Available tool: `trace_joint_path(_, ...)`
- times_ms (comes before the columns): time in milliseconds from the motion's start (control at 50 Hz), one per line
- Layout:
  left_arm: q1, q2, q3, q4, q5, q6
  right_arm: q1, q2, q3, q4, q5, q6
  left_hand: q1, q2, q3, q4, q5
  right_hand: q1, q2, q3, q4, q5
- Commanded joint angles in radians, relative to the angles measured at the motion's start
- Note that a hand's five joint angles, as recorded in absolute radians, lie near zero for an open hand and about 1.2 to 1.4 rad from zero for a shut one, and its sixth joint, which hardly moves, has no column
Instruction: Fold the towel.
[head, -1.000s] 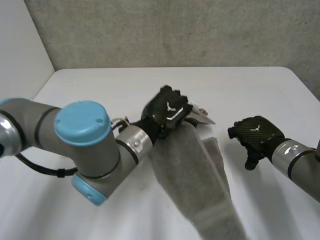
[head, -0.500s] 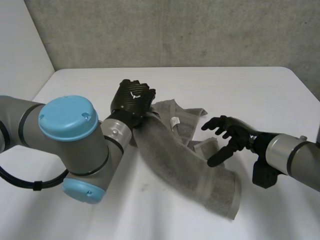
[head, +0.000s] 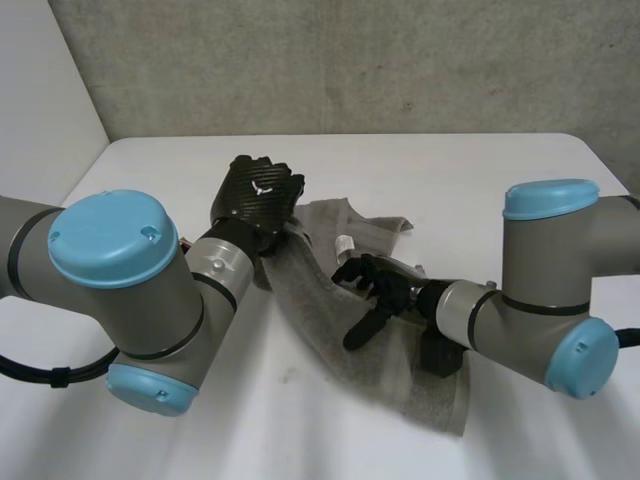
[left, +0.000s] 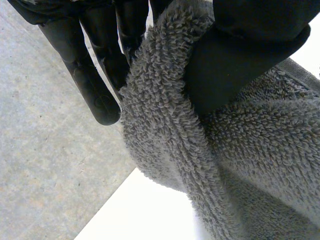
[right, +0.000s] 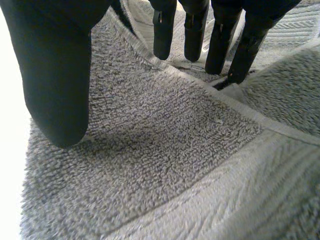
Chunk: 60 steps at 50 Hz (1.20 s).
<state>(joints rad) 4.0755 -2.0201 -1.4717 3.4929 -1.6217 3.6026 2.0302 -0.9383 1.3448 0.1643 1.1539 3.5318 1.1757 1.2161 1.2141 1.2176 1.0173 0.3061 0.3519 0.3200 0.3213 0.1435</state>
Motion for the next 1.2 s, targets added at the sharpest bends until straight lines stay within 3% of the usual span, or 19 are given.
trace_joint_path(20,0.0,0.02,-0.015,0.0,-0.001,-0.004,0.028,0.078,-0.073,0.003,0.07,-0.06,0.221,0.18,0.182,0.179,0.204,0.18,0.134,0.166,0.165,0.168)
trace_joint_path(140,0.013,0.02,-0.009,0.008,-0.001,-0.004,0.048,0.099,-0.092,0.003,0.073,-0.125,0.221,0.18,0.182,0.179,0.204,0.56,0.514,0.546,0.545,0.548)
trace_joint_path(180,0.023,0.018,-0.004,0.009,0.0,-0.004,0.048,0.099,-0.104,0.003,0.069,-0.145,0.221,0.18,0.182,0.179,0.204,1.088,1.042,1.074,1.073,1.076)
trace_joint_path(360,0.097,-0.006,0.118,0.128,-0.003,-0.021,0.038,0.023,-0.317,-0.003,0.107,-0.335,0.221,0.18,0.182,0.179,0.204,1.09,1.044,1.076,1.075,1.078)
trace_joint_path(400,0.103,-0.008,0.142,0.182,-0.006,-0.034,0.036,-0.04,-0.415,-0.069,0.226,-0.481,0.221,0.18,0.182,0.179,0.204,1.09,1.044,1.076,1.075,1.078)
trace_joint_path(420,0.108,-0.006,0.161,0.242,-0.012,-0.054,0.036,-0.04,-0.415,-0.069,0.227,-0.482,0.221,0.18,0.182,0.179,0.204,1.09,1.044,1.076,1.075,1.078)
trace_joint_path(460,0.108,0.003,0.171,0.295,-0.021,-0.073,0.039,-0.114,-0.446,-0.229,0.337,-0.603,0.221,0.18,0.182,0.179,0.204,1.09,1.044,1.076,1.075,1.078)
trace_joint_path(500,0.103,0.008,0.172,0.344,-0.04,-0.085,0.047,-0.158,-0.432,-0.32,0.357,-0.657,0.221,0.18,0.182,0.179,0.204,1.09,1.044,1.076,1.075,1.078)
trace_joint_path(640,0.071,0.15,0.065,0.414,-0.228,-0.099,0.05,-0.26,-0.285,-0.62,0.337,-0.775,0.221,0.18,0.182,0.179,0.204,1.09,1.044,1.076,1.075,1.078)
trace_joint_path(700,0.06,0.172,-0.026,0.403,-0.262,-0.099,0.059,-0.267,-0.239,-0.58,0.333,-0.809,0.221,0.18,0.182,0.179,0.204,1.09,1.044,1.076,1.075,1.078)
trace_joint_path(840,0.005,0.173,-0.222,0.377,-0.264,-0.093,0.07,-0.16,-0.184,-0.226,0.326,-0.906,0.221,0.18,0.182,0.179,0.204,1.09,1.044,1.076,1.075,1.078)
trace_joint_path(880,-0.077,0.164,-0.306,0.29,-0.265,-0.096,0.071,-0.102,-0.129,-0.068,0.326,-0.956,0.221,0.18,0.182,0.179,0.204,1.09,1.044,1.076,1.075,1.078)
trace_joint_path(1020,-0.21,0.095,-0.331,0.057,-0.27,-0.119,0.051,-0.091,0.003,-0.014,0.33,-0.97,0.221,0.18,0.182,0.179,0.204,1.09,1.044,1.076,1.075,1.078)
trace_joint_path(1060,-0.262,0.071,-0.319,-0.056,-0.27,-0.159,0.044,-0.099,0.04,-0.022,0.328,-0.972,-0.237,-0.277,-0.275,-0.279,-0.253,1.09,1.044,1.076,1.075,1.078)
trace_joint_path(1080,-0.262,0.07,-0.318,-0.057,-0.27,-0.159,0.03,-0.105,0.068,-0.029,0.326,-0.97,-0.24,-0.28,-0.278,-0.282,-0.256,1.09,1.044,1.076,1.075,1.078)
trace_joint_path(1100,-0.274,0.067,-0.312,-0.104,-0.271,-0.186,0.03,-0.105,0.068,-0.029,0.326,-0.97,-0.589,-0.629,-0.627,-0.631,-0.605,1.09,1.044,1.076,1.075,1.078)
trace_joint_path(1120,-0.274,0.067,-0.312,-0.104,-0.271,-0.186,0.01,-0.115,0.097,-0.043,0.326,-0.972,-0.592,-0.633,-0.631,-0.634,-0.608,1.09,1.044,1.076,1.075,1.078)
trace_joint_path(1160,-0.279,0.072,-0.292,-0.169,-0.271,-0.229,-0.015,-0.129,0.126,-0.062,0.326,-0.972,-0.923,-0.963,-0.961,-0.965,-0.939,1.09,1.044,1.076,1.075,1.078)
trace_joint_path(1200,-0.276,0.077,-0.282,-0.184,-0.27,-0.237,-0.06,-0.161,0.187,-0.121,0.323,-0.973,-0.956,-0.996,-0.994,-0.998,-0.972,1.09,1.044,1.076,1.075,1.078)
